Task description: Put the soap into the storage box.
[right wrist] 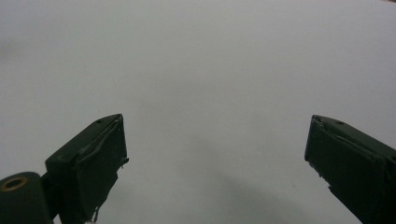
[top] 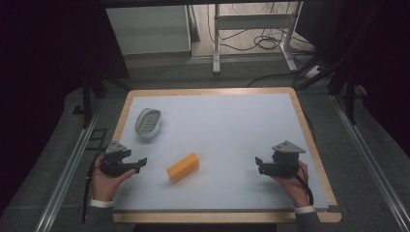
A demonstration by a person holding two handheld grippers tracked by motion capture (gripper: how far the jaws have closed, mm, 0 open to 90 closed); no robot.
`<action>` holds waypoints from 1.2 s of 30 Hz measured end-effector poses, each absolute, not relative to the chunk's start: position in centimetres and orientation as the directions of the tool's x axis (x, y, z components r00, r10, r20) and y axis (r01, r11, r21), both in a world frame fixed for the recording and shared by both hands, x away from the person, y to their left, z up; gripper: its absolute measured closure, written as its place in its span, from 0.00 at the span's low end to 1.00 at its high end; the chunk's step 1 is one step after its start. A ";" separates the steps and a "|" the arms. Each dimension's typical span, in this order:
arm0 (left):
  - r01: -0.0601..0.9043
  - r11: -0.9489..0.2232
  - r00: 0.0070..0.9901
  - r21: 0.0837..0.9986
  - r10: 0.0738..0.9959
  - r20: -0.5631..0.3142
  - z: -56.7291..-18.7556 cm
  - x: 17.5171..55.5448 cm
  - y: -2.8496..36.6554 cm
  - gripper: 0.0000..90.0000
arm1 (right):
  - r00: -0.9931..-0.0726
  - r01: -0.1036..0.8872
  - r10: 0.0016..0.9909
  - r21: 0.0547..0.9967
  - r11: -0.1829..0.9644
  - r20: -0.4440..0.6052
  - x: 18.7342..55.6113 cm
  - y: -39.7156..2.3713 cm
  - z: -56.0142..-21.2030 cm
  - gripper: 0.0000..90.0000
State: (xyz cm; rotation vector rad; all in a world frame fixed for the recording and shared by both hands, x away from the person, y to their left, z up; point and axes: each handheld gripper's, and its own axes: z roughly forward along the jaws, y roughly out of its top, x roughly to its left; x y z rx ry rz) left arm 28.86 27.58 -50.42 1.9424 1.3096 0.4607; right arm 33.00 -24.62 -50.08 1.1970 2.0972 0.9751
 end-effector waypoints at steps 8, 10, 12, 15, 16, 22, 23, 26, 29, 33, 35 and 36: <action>0.638 -0.216 0.422 0.739 0.901 -0.101 -50.2 28.5 27.5 0.29 | -0.445 0.437 0.889 0.842 0.317 -0.104 32.4 -25.2 -49.6 0.09; 0.634 -0.218 0.424 0.742 0.900 -0.098 -50.1 28.3 27.5 0.29 | -0.443 0.434 0.891 0.847 0.307 -0.096 32.3 -25.4 -49.5 0.10; 0.633 -0.218 0.422 0.743 0.902 -0.096 -50.0 28.2 27.6 0.29 | -0.441 0.440 0.894 0.848 0.296 -0.083 32.3 -25.6 -49.4 0.10; 0.637 -0.208 0.414 0.742 0.905 -0.101 -50.1 28.1 27.7 0.29 | -0.437 0.450 0.896 0.845 0.289 -0.074 32.4 -25.9 -49.5 0.11; 0.637 -0.207 0.414 0.742 0.905 -0.103 -50.1 28.1 27.7 0.29 | -0.428 0.455 0.901 0.844 0.282 -0.071 32.5 -26.0 -49.5 0.11; 0.644 -0.200 0.406 0.739 0.907 -0.108 -50.2 27.8 27.8 0.30 | -0.427 0.478 0.903 0.833 0.280 -0.059 32.8 -26.0 -50.1 0.11; 0.651 -0.201 0.402 0.732 0.909 -0.108 -50.4 27.9 27.6 0.30 | -0.431 0.480 0.901 0.830 0.283 -0.057 32.8 -26.0 -50.2 0.11; 0.667 -0.201 0.392 0.717 0.914 -0.109 -50.6 28.3 27.4 0.30 | -0.436 0.490 0.899 0.826 0.278 -0.044 33.0 -26.3 -50.3 0.11; 0.672 -0.218 0.383 0.708 0.921 -0.079 -50.3 28.4 27.1 0.30 | -0.435 0.492 0.899 0.827 0.273 -0.038 33.0 -26.6 -50.2 0.11; 0.680 -0.230 0.390 0.696 0.917 -0.078 -49.6 28.2 26.8 0.30 | -0.436 0.486 0.900 0.832 0.265 -0.032 33.0 -26.9 -50.1 0.11; 0.688 -0.225 0.391 0.690 0.916 -0.091 -49.0 28.1 26.6 0.31 | -0.435 0.489 0.900 0.831 0.265 -0.031 33.0 -26.9 -50.0 0.11; 0.687 -0.231 0.396 0.689 0.914 -0.088 -48.7 28.1 26.6 0.31 | -0.434 0.488 0.900 0.831 0.266 -0.033 33.0 -26.9 -50.0 0.11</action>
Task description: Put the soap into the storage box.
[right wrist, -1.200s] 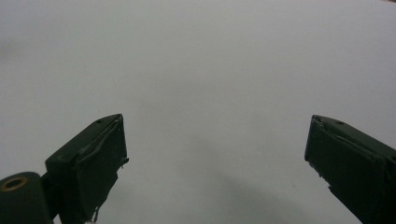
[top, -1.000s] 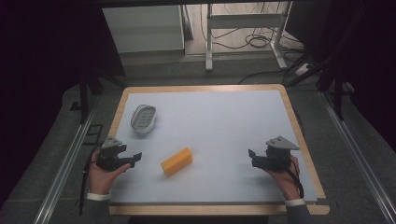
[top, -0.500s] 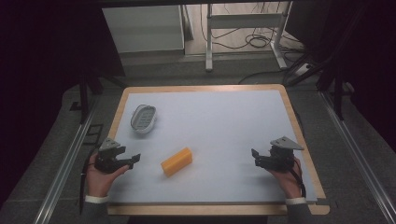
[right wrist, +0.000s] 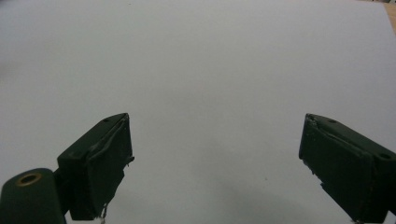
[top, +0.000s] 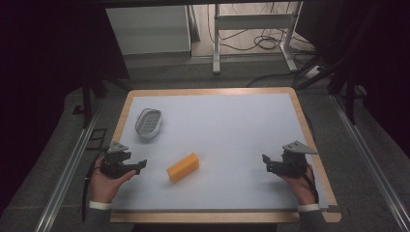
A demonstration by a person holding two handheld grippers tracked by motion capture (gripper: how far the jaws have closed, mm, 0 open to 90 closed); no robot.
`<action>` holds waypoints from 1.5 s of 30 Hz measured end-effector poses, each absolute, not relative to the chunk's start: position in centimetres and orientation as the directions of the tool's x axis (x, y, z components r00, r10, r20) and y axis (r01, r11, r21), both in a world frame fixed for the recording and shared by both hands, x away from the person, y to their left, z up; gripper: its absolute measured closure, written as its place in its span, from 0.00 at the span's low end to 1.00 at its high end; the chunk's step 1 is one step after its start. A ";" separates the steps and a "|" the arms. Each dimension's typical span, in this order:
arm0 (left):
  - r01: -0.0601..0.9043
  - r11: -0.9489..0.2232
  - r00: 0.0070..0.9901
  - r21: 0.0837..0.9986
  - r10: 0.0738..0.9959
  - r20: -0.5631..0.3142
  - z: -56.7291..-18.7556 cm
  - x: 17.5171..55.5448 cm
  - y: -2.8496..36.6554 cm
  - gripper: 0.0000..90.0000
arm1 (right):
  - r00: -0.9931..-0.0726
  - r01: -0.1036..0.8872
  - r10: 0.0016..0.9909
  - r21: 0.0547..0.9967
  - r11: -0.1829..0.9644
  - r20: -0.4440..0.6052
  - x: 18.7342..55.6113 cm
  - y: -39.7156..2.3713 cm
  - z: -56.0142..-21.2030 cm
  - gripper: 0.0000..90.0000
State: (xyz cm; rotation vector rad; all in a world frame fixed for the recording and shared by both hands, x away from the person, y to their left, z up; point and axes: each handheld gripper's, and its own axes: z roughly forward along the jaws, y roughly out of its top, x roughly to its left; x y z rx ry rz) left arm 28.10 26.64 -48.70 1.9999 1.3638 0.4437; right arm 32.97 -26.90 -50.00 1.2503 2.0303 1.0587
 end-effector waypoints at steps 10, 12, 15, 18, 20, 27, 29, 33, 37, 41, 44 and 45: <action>0.676 -0.261 0.440 0.689 0.893 -0.094 -46.8 28.7 26.3 0.31 | -0.421 0.496 0.906 0.824 0.274 -0.047 32.9 -26.9 -50.1 0.11; 0.675 -0.259 0.446 0.691 0.889 -0.102 -46.5 28.9 26.3 0.31 | -0.414 0.497 0.909 0.825 0.268 -0.047 32.8 -27.0 -50.0 0.11; 0.675 -0.267 0.447 0.688 0.890 -0.093 -46.0 29.0 26.1 0.31 | -0.408 0.497 0.912 0.826 0.265 -0.047 32.7 -27.2 -50.0 0.11; 0.672 -0.279 0.455 0.686 0.887 -0.085 -45.4 29.0 25.7 0.31 | -0.404 0.496 0.913 0.828 0.262 -0.047 32.4 -27.4 -49.9 0.11; 0.674 -0.290 0.461 0.679 0.884 -0.080 -45.2 28.9 25.2 0.31 | -0.400 0.493 0.915 0.830 0.261 -0.051 32.4 -27.5 -49.9 0.10; 0.663 -0.331 0.492 0.671 0.869 -0.058 -44.5 29.2 23.8 0.30 | -0.392 0.495 0.918 0.830 0.258 -0.051 32.6 -27.7 -50.0 0.10; 0.660 -0.341 0.501 0.670 0.864 -0.052 -44.4 29.3 23.3 0.30 | -0.390 0.498 0.920 0.828 0.255 -0.049 32.6 -27.7 -50.0 0.10; 0.649 -0.362 0.520 0.669 0.853 -0.044 -44.5 29.3 22.4 0.30 | -0.392 0.497 0.919 0.829 0.258 -0.052 32.6 -27.6 -50.0 0.10; 0.647 -0.378 0.531 0.662 0.847 -0.035 -44.7 29.4 21.7 0.29 | -0.395 0.496 0.917 0.828 0.260 -0.051 32.6 -27.6 -50.0 0.10; 0.642 -0.389 0.540 0.661 0.841 -0.029 -44.5 29.6 21.3 0.29 | -0.392 0.499 0.919 0.828 0.257 -0.049 32.6 -27.6 -50.0 0.10; 0.636 -0.404 0.555 0.657 0.831 -0.027 -44.4 29.7 20.7 0.29 | -0.384 0.503 0.922 0.826 0.254 -0.050 32.7 -27.7 -50.1 0.10; 0.636 -0.405 0.559 0.657 0.829 -0.031 -44.5 29.8 20.5 0.29 | -0.382 0.504 0.923 0.826 0.254 -0.051 32.7 -27.7 -50.1 0.10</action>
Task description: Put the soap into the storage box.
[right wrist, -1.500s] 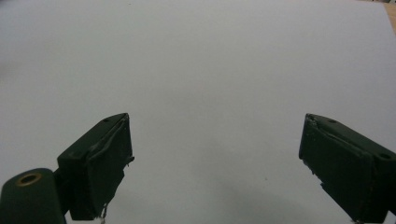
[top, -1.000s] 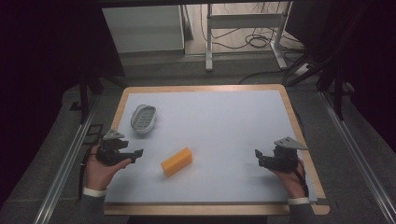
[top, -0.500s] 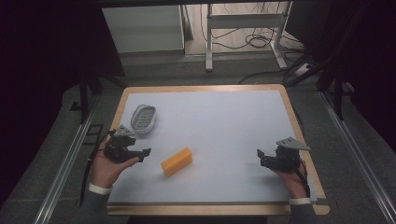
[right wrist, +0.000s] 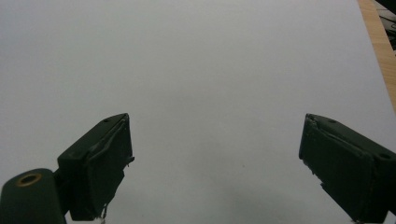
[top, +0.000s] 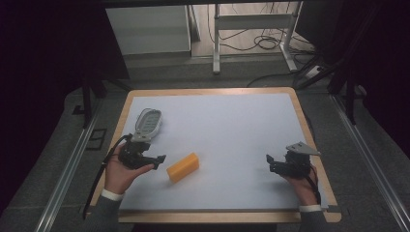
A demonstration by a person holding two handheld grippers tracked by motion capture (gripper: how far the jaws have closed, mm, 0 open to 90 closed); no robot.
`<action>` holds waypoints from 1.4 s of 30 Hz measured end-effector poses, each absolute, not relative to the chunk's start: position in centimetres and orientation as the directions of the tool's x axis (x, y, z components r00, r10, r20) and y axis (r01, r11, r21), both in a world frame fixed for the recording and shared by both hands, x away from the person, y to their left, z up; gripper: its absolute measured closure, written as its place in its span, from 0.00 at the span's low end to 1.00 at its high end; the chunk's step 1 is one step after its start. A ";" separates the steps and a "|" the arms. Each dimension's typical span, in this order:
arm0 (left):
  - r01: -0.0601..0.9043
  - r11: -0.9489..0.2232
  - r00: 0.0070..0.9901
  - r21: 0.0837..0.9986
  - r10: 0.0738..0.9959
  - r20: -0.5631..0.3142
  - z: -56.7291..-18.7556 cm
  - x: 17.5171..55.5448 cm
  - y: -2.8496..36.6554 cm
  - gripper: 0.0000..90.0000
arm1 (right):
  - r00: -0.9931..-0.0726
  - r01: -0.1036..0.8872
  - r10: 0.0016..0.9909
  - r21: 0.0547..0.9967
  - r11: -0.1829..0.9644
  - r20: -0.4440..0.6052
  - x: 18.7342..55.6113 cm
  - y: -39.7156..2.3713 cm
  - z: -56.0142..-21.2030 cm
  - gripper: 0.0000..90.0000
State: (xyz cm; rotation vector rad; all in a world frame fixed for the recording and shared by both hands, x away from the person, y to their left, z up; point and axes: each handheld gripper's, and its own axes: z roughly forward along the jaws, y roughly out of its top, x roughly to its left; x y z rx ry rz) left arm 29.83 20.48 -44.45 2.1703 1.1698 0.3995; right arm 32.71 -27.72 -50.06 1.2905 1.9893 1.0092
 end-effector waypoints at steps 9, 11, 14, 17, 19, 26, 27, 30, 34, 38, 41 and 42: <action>0.625 -0.446 0.589 0.641 0.808 -0.013 -44.6 30.4 18.4 0.29 | -0.390 0.496 0.919 0.830 0.257 -0.052 32.6 -27.6 -49.9 0.11; 0.621 -0.454 0.599 0.639 0.800 -0.013 -44.6 30.5 18.0 0.29 | -0.391 0.494 0.919 0.831 0.258 -0.053 32.6 -27.5 -49.9 0.10; 0.615 -0.463 0.612 0.638 0.791 -0.017 -44.5 30.6 17.4 0.28 | -0.390 0.496 0.919 0.828 0.261 -0.057 32.6 -27.4 -49.9 0.10; 0.617 -0.467 0.615 0.633 0.788 -0.018 -44.5 30.9 17.0 0.28 | -0.392 0.496 0.918 0.827 0.265 -0.060 32.6 -27.5 -50.0 0.11; 0.615 -0.460 0.617 0.641 0.786 -0.028 -44.4 30.9 16.8 0.28 | -0.392 0.493 0.918 0.828 0.267 -0.062 32.6 -27.5 -49.9 0.11; 0.605 -0.491 0.641 0.627 0.767 -0.017 -44.4 31.0 15.7 0.28 | -0.394 0.493 0.917 0.827 0.271 -0.065 32.6 -27.3 -49.9 0.11; 0.602 -0.498 0.646 0.624 0.763 -0.015 -44.4 31.0 15.5 0.28 | -0.394 0.495 0.917 0.826 0.271 -0.065 32.6 -27.3 -50.0 0.11; 0.598 -0.510 0.655 0.618 0.756 -0.009 -44.4 31.1 15.0 0.28 | -0.397 0.496 0.916 0.824 0.275 -0.067 32.6 -27.3 -50.0 0.11; 0.590 -0.524 0.668 0.614 0.744 -0.007 -44.5 31.3 14.2 0.28 | -0.398 0.500 0.915 0.820 0.278 -0.068 32.7 -27.3 -50.1 0.11; 0.591 -0.533 0.676 0.606 0.737 -0.011 -44.6 31.6 13.6 0.28 | -0.398 0.501 0.915 0.819 0.278 -0.067 32.7 -27.2 -50.2 0.11; 0.587 -0.545 0.686 0.598 0.727 -0.011 -44.5 31.7 13.1 0.28 | -0.400 0.502 0.914 0.818 0.282 -0.070 32.7 -27.1 -50.2 0.11; 0.589 -0.542 0.689 0.599 0.725 -0.021 -44.6 31.8 13.0 0.28 | -0.398 0.502 0.914 0.818 0.282 -0.070 32.7 -27.1 -50.2 0.11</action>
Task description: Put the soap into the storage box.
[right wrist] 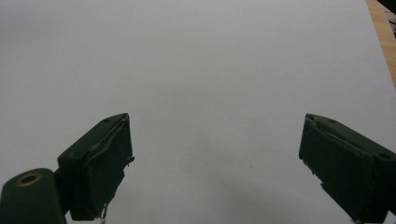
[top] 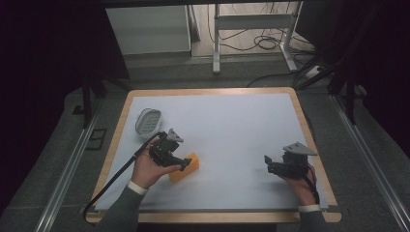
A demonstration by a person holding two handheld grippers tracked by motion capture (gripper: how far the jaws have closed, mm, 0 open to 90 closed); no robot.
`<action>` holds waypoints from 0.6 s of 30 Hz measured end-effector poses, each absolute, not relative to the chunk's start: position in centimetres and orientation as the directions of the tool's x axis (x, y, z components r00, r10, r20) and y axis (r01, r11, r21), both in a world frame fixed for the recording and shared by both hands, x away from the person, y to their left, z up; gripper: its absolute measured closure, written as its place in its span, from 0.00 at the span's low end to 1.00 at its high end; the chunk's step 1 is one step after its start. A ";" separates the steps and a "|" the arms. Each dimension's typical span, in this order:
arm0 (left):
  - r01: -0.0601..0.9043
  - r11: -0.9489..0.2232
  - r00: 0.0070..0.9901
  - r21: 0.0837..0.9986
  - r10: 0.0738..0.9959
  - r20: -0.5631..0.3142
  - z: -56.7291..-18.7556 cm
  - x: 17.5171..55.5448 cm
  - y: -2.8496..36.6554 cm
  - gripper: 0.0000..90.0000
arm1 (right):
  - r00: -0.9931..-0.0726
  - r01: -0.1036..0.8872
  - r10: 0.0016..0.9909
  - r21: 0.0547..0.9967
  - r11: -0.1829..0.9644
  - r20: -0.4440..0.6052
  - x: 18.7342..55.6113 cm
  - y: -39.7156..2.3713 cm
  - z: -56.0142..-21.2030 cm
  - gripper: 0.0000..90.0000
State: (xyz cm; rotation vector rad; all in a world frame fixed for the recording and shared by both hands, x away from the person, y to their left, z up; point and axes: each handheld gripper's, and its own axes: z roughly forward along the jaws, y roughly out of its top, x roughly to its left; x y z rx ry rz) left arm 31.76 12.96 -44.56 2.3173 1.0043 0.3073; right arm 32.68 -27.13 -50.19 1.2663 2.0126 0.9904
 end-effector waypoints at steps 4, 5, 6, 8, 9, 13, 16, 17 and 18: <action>0.592 -0.562 0.699 0.577 0.715 -0.020 -45.1 31.9 12.7 0.28 | -0.398 0.505 0.914 0.815 0.286 -0.074 32.8 -27.2 -50.3 0.10; 0.592 -0.568 0.703 0.572 0.711 -0.022 -45.2 32.0 12.6 0.28 | -0.398 0.506 0.914 0.813 0.288 -0.076 32.8 -27.2 -50.4 0.10; 0.593 -0.570 0.705 0.569 0.709 -0.025 -45.3 32.0 12.5 0.28 | -0.398 0.506 0.914 0.812 0.289 -0.077 32.8 -27.1 -50.4 0.11; 0.597 -0.574 0.707 0.561 0.707 -0.030 -45.5 32.1 12.3 0.28 | -0.398 0.509 0.914 0.810 0.290 -0.077 32.9 -27.1 -50.5 0.10; 0.598 -0.580 0.709 0.553 0.704 -0.029 -45.7 32.1 12.3 0.28 | -0.398 0.509 0.914 0.810 0.292 -0.079 32.9 -27.1 -50.5 0.11; 0.600 -0.594 0.718 0.537 0.695 -0.033 -46.3 32.1 12.0 0.28 | -0.398 0.507 0.914 0.810 0.295 -0.084 32.8 -27.1 -50.5 0.11; 0.607 -0.600 0.723 0.521 0.690 -0.048 -46.9 32.2 11.9 0.29 | -0.394 0.510 0.915 0.809 0.292 -0.082 32.8 -27.2 -50.5 0.10; 0.611 -0.601 0.722 0.515 0.690 -0.050 -47.2 32.3 12.0 0.30 | -0.394 0.512 0.916 0.808 0.292 -0.082 32.8 -27.2 -50.5 0.11; 0.613 -0.603 0.722 0.510 0.690 -0.053 -47.4 32.3 12.0 0.31 | -0.393 0.512 0.916 0.808 0.292 -0.082 32.9 -27.2 -50.6 0.11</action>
